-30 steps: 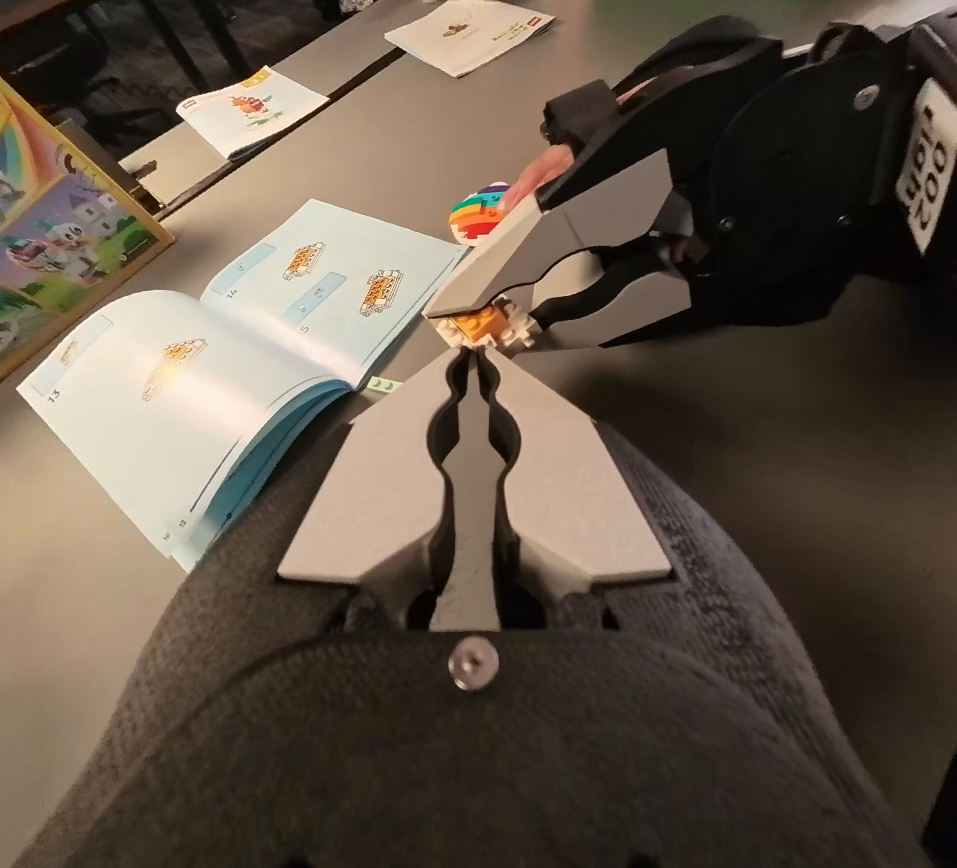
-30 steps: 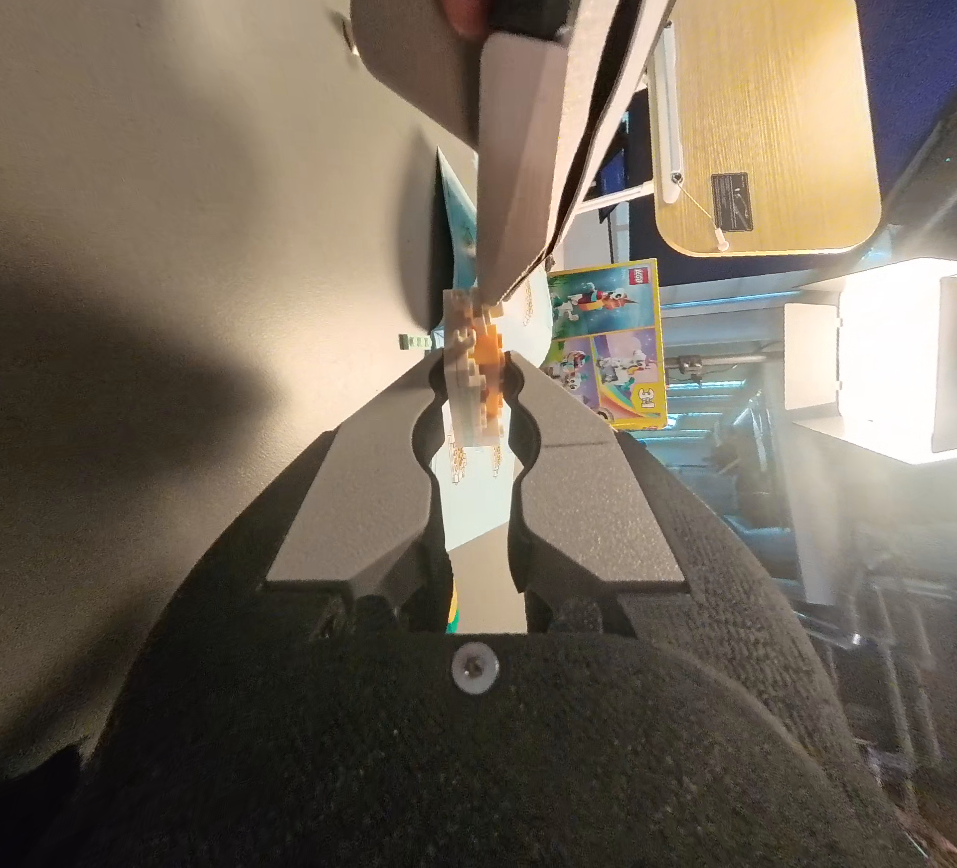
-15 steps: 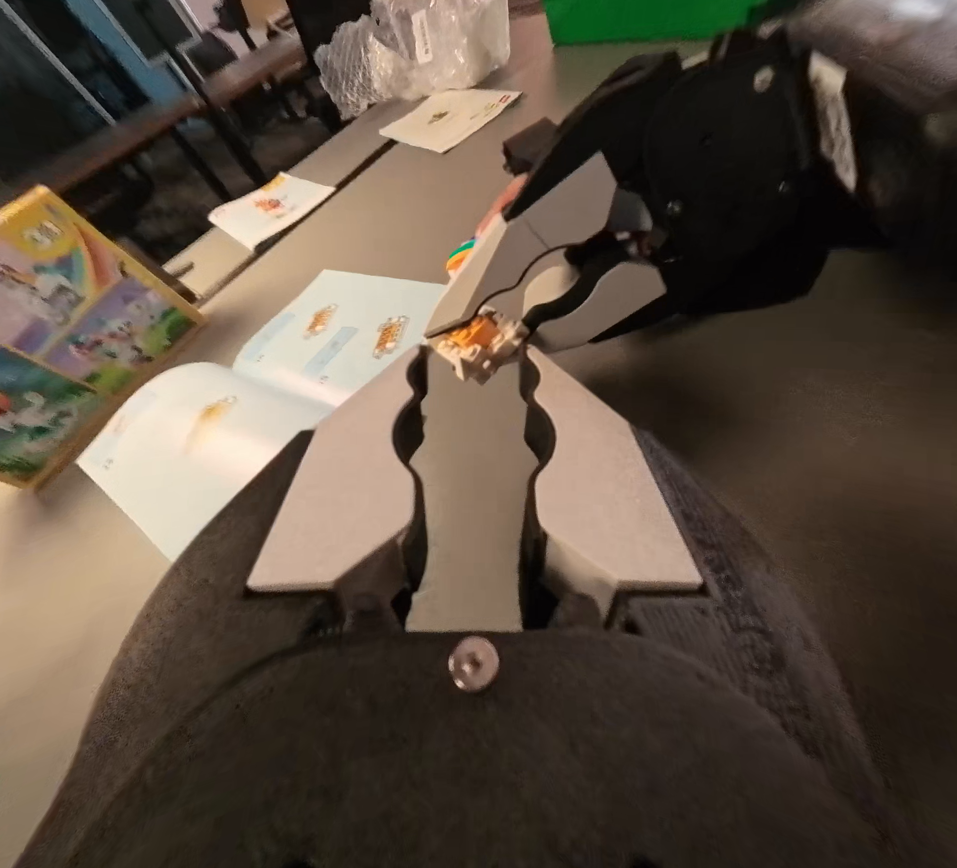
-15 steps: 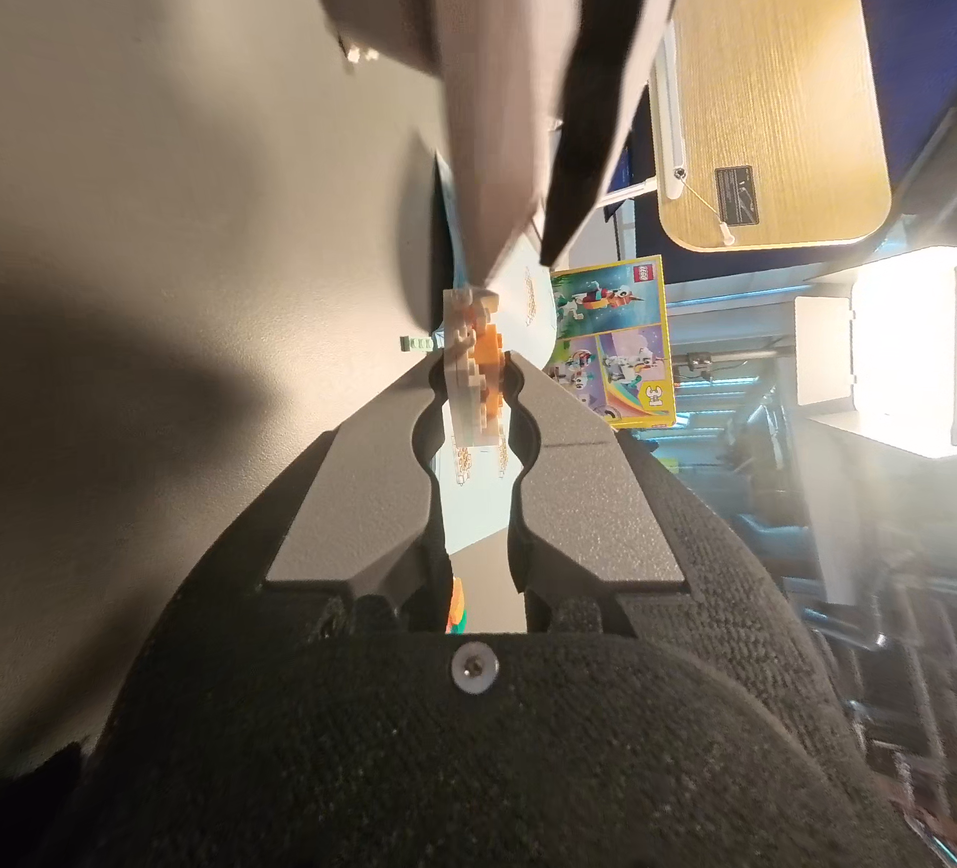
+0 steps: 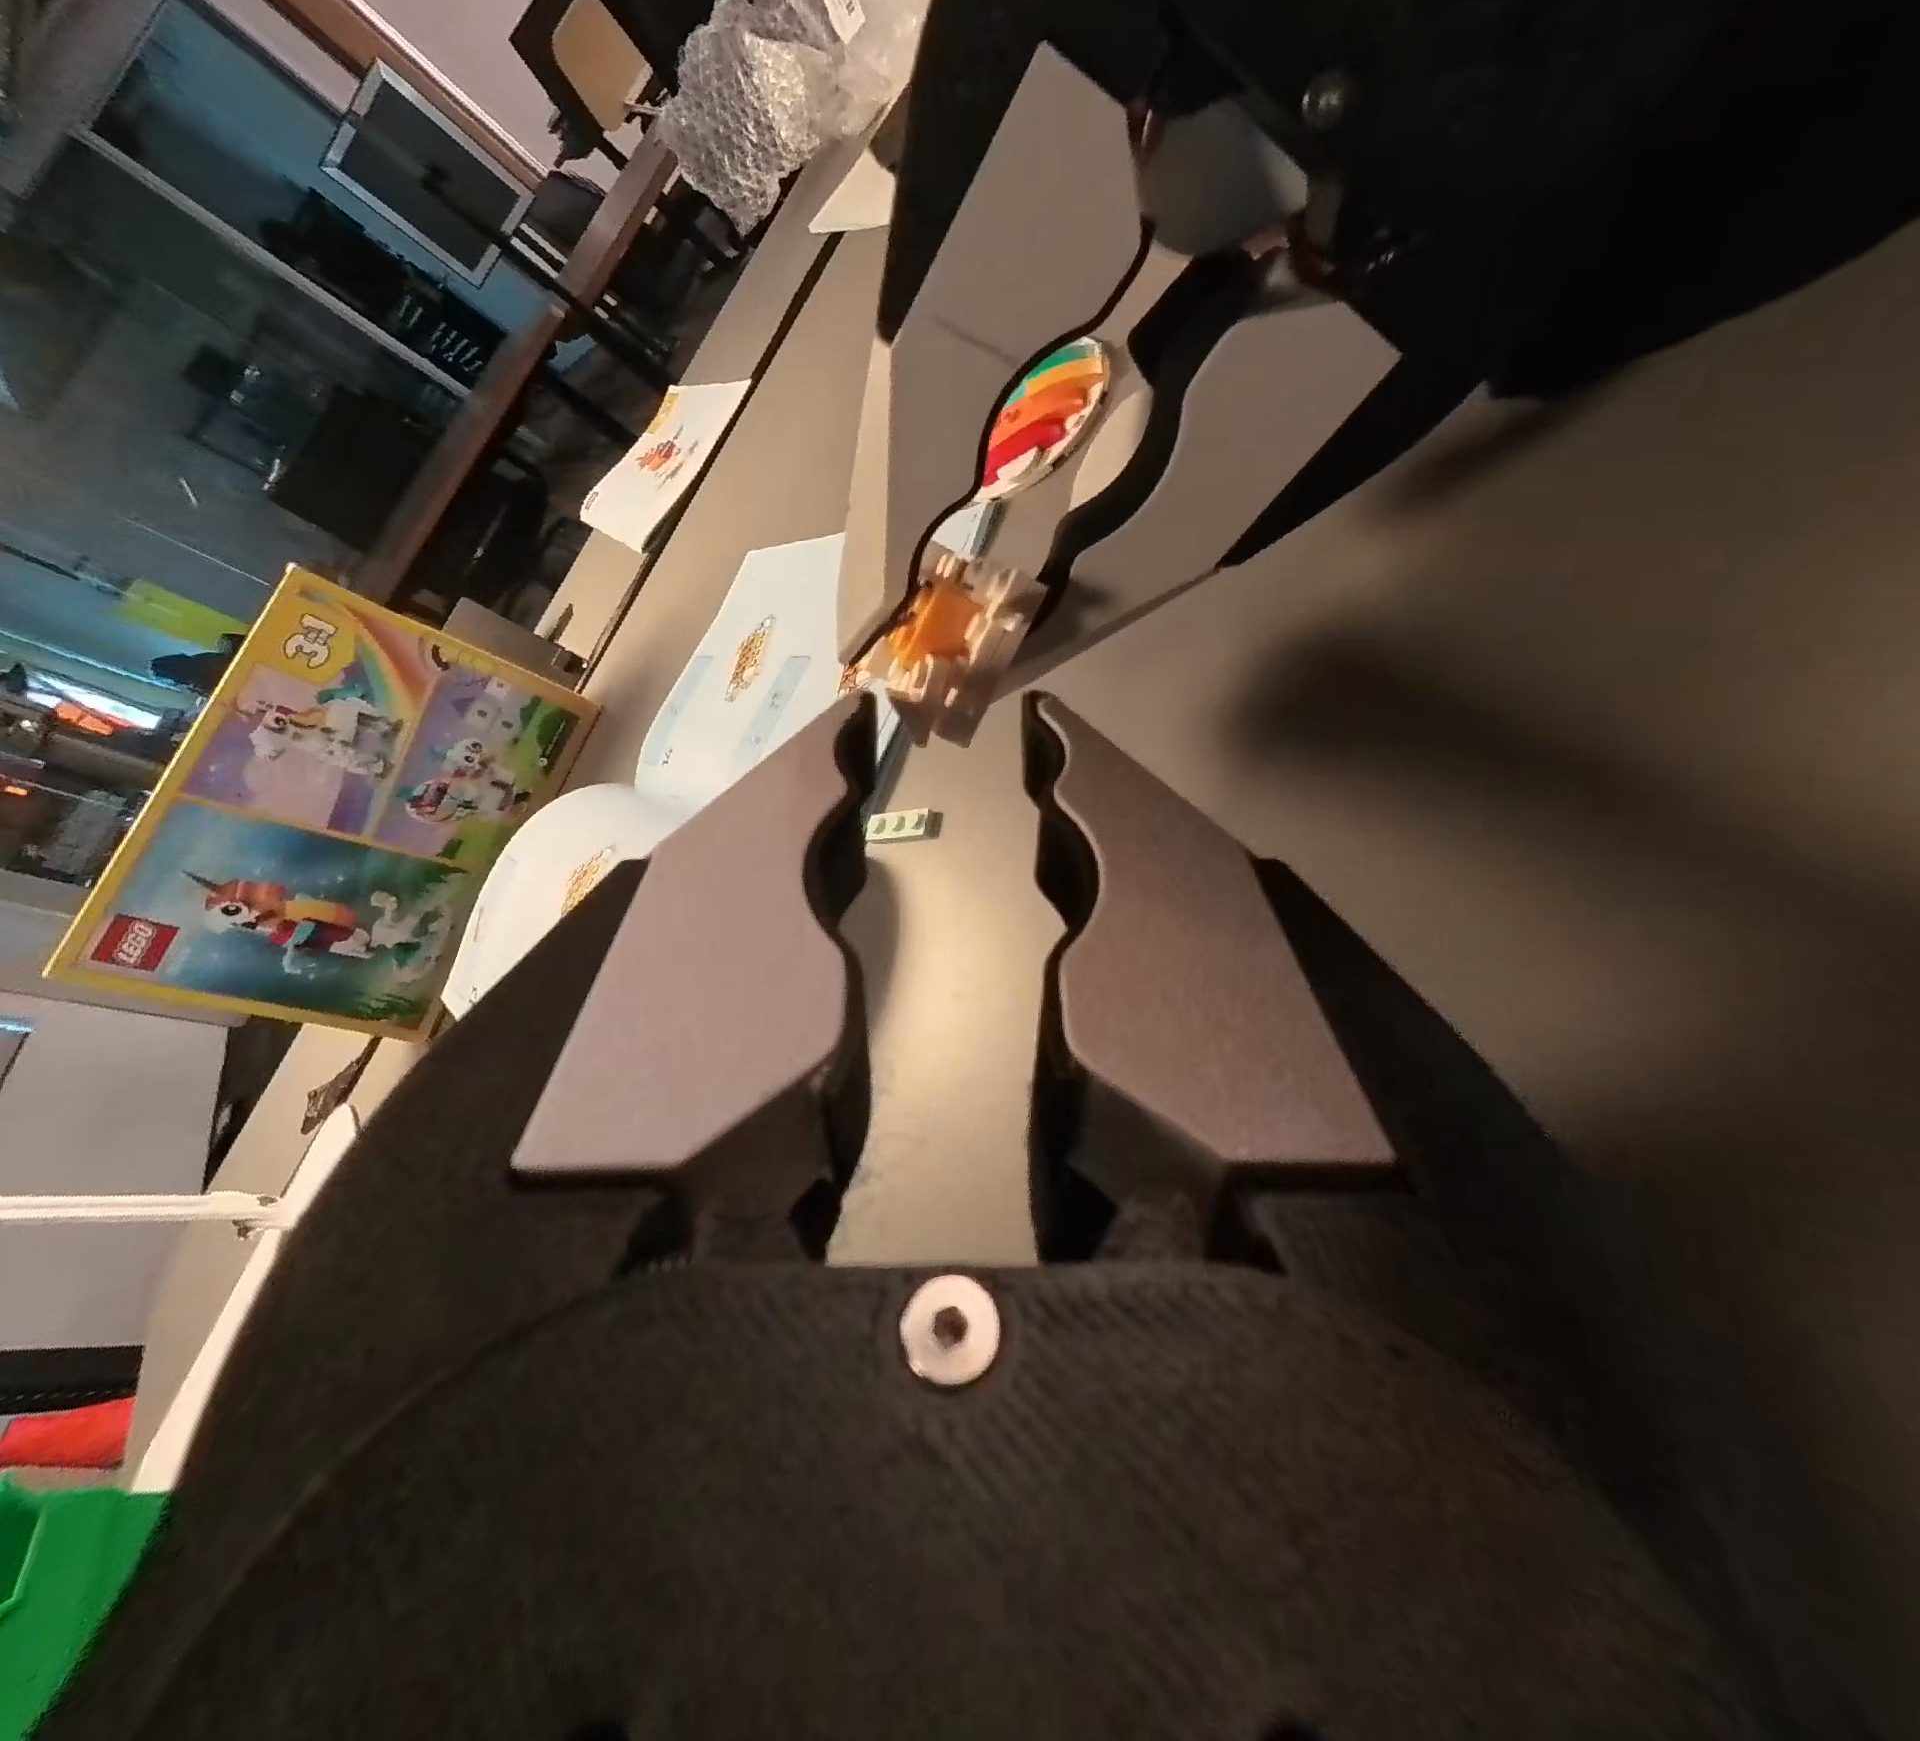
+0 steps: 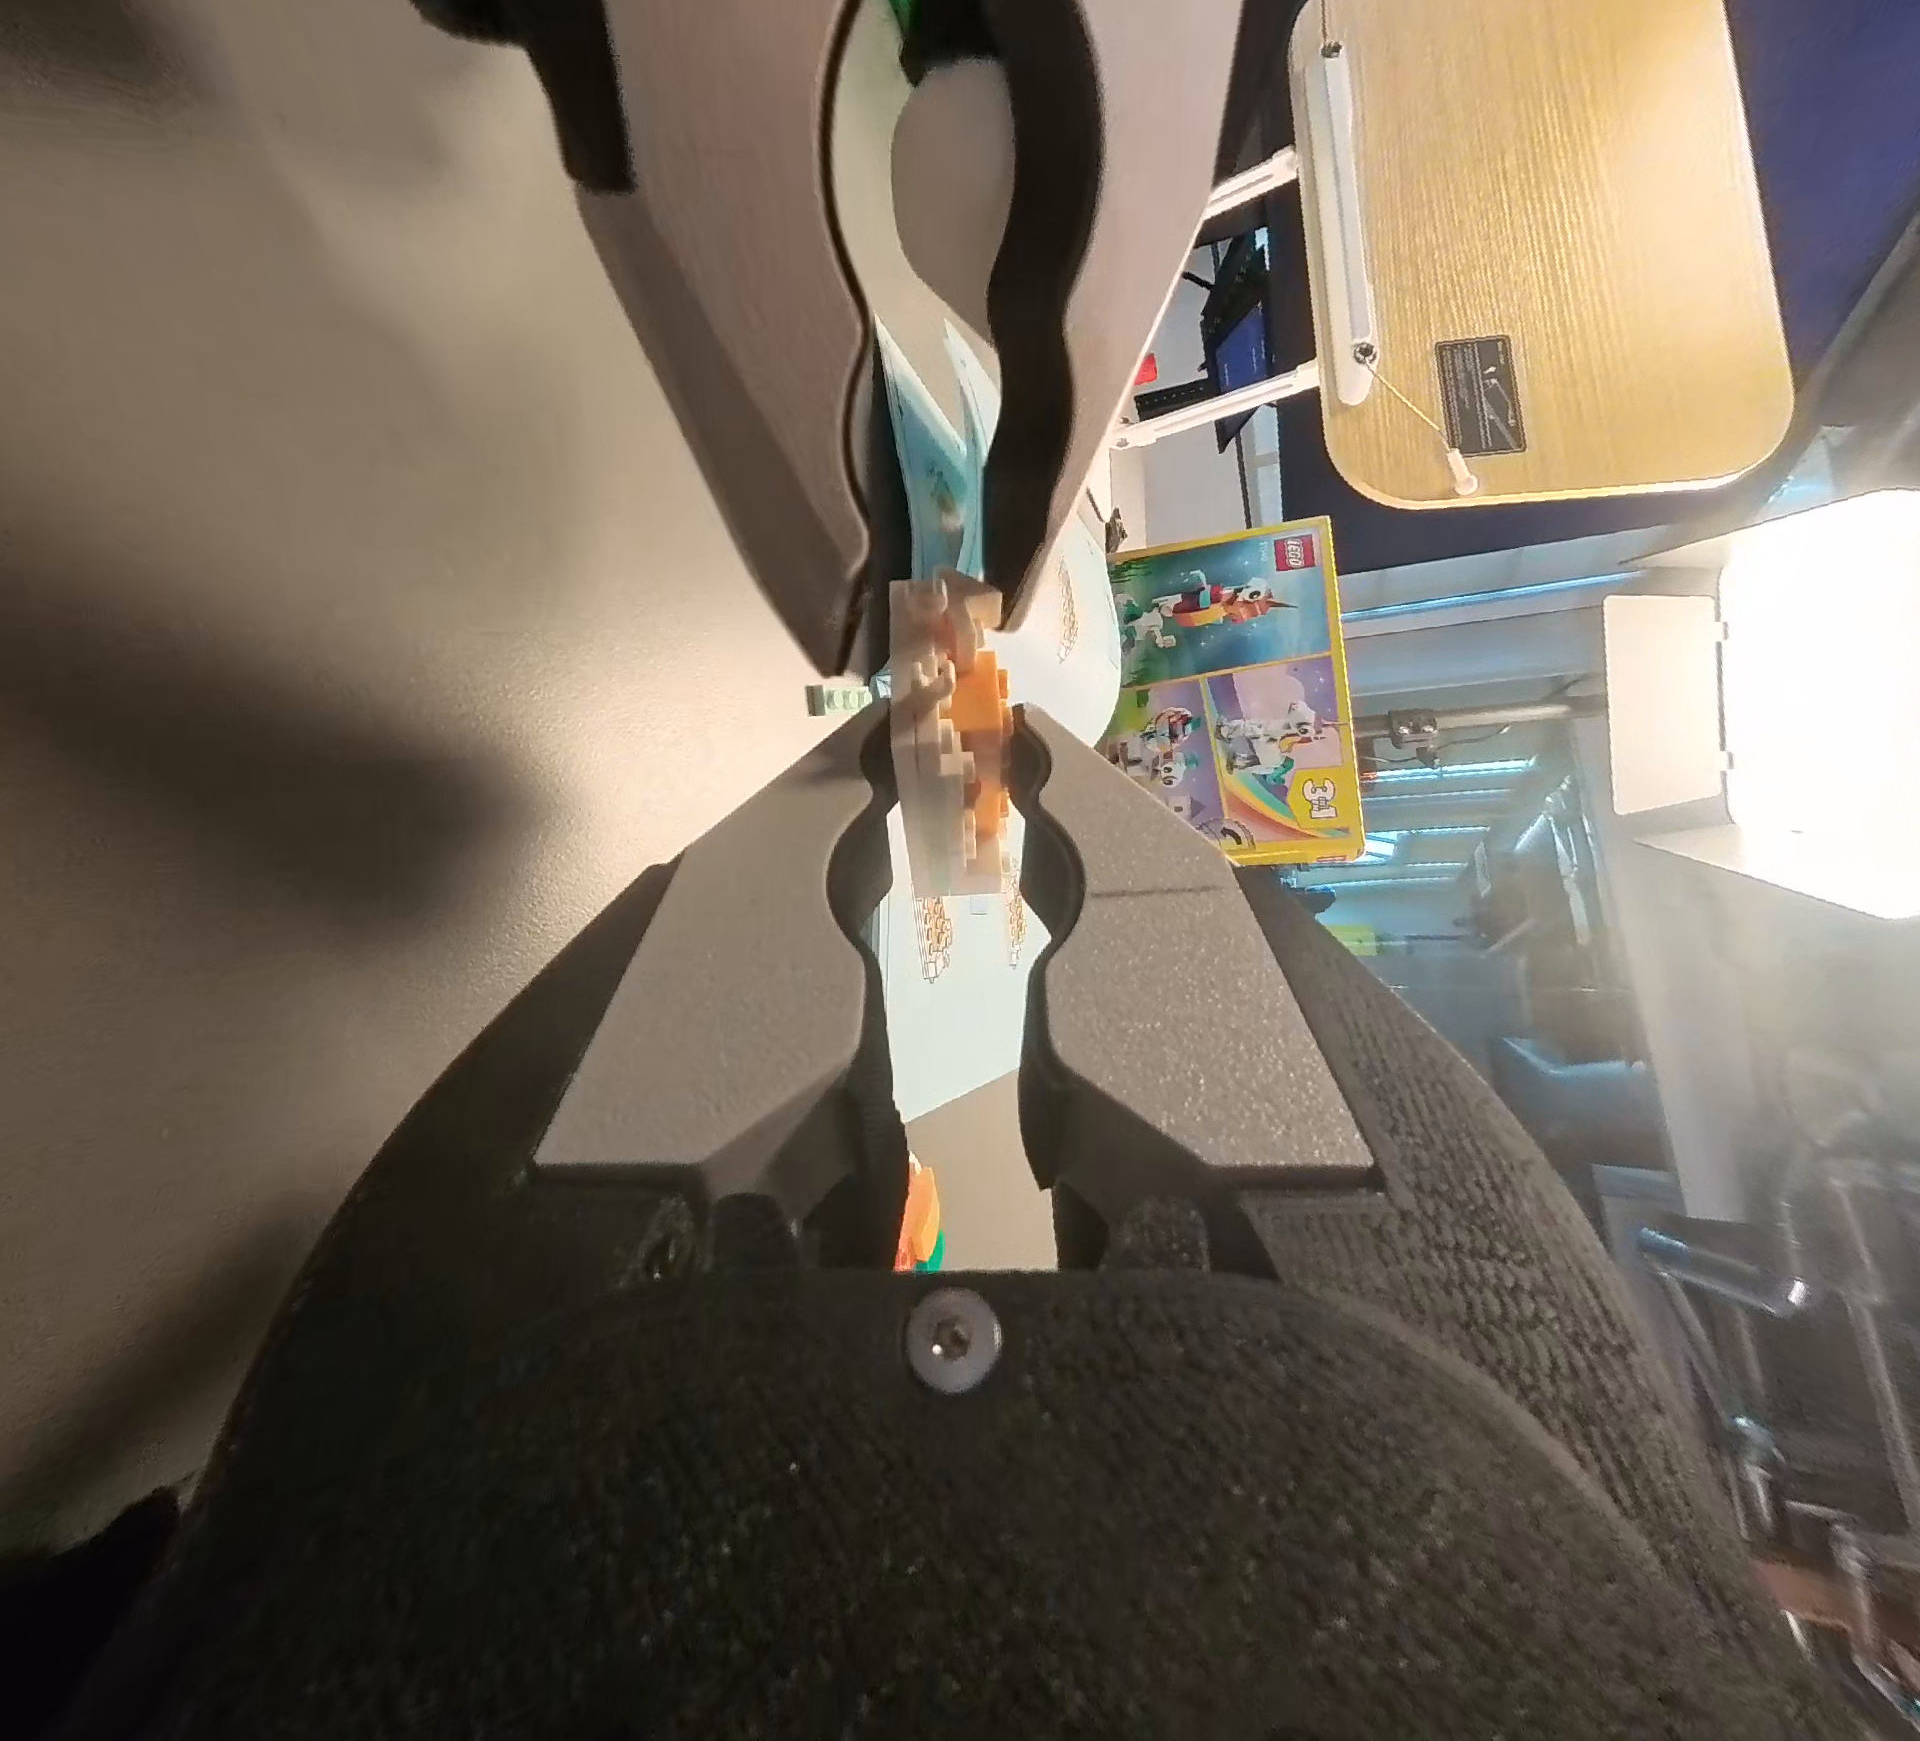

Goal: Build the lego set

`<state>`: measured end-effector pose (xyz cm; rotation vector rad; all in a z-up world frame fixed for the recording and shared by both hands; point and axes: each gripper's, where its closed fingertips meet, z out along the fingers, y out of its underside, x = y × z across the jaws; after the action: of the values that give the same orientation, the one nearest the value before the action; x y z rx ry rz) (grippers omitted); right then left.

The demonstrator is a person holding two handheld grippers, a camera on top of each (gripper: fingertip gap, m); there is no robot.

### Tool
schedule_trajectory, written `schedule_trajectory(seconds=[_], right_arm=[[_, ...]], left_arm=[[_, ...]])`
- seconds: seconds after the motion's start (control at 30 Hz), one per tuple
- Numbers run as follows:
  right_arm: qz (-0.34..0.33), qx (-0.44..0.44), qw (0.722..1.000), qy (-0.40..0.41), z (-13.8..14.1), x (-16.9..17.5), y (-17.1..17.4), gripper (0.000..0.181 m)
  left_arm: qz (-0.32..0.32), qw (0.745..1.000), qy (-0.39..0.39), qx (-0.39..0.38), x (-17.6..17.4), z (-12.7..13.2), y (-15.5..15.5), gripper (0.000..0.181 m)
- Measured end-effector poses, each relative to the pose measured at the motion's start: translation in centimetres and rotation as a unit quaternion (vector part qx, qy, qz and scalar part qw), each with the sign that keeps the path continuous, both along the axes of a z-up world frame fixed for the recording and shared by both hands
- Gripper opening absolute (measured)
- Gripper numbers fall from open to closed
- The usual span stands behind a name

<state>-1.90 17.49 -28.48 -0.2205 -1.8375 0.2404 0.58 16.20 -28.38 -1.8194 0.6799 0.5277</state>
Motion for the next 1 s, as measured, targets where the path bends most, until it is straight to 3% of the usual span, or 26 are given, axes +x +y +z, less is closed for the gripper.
schedule_trajectory(seconds=[0.47, 1.0], right_arm=[[-0.004, -0.011, 1.0, -0.018, -0.5, 0.0, 0.0, 0.018], [0.001, -0.034, 0.999, -0.04, -1.0, 0.0, -0.3, 0.018]], left_arm=[[0.015, 0.999, 0.046, -0.004, -0.3, -0.4, 0.2, 0.014], [0.014, 1.0, 0.016, -0.02, -0.2, -0.8, 0.0, 0.016]])
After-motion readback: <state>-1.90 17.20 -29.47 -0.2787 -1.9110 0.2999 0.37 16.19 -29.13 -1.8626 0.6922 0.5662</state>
